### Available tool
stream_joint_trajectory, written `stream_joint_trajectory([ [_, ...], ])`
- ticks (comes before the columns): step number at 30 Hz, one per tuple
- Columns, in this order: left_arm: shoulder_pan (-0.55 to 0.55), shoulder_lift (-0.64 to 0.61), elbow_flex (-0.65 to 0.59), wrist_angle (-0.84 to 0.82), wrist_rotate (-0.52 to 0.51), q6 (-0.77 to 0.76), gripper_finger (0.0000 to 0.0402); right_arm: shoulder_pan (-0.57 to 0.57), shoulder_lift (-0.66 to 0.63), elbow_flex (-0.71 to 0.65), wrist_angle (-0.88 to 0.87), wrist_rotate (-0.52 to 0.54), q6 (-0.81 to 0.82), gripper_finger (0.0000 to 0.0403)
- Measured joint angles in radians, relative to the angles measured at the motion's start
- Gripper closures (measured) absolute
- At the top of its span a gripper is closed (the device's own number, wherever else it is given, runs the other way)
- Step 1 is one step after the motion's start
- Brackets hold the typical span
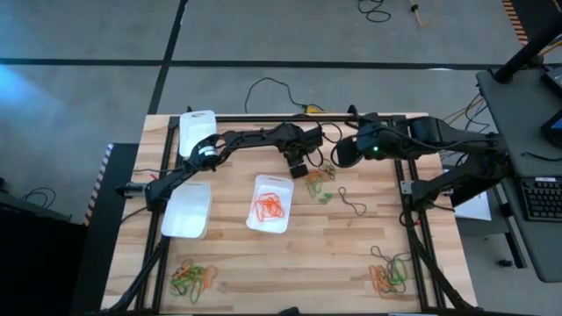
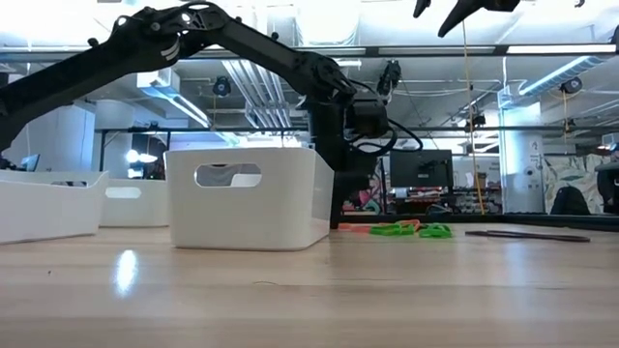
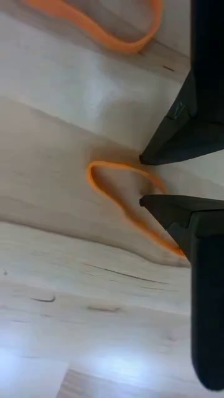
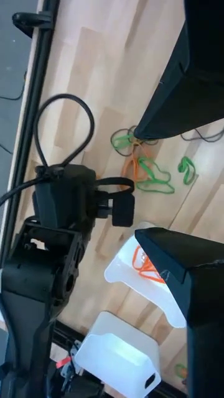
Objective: Sort rubber bands into baskets
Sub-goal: Put the orange rubber band into the bottom right white bin
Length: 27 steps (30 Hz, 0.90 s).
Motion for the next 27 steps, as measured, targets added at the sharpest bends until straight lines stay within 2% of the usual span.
stream_joint_trajectory([
  [6,0.001,0.000,0.000,-0.007,0.018,0.078,0.0333,0.029,0.013,0.000,0.001,0.000,0.042,0.0170],
  [11,0.006,0.001,0.002,-0.013,0.051,0.099,0.0393,0.039,0.030,0.000,0.012,0.000,0.061,0.0170],
  [18,0.018,-0.037,0.001,-0.063,0.051,0.123,0.0401,0.041,0.047,0.000,0.029,0.000,0.045,0.0170],
  [21,0.019,-0.113,-0.004,-0.082,0.064,0.123,0.0401,0.041,0.047,0.000,0.037,0.005,0.018,0.0170],
  [23,0.018,-0.191,-0.027,-0.081,0.120,0.123,0.0401,0.041,0.047,0.000,0.037,0.009,0.000,0.0170],
  [27,0.011,-0.353,-0.155,-0.061,0.216,0.119,0.0401,0.041,0.052,0.000,0.037,0.010,-0.065,0.0170],
])
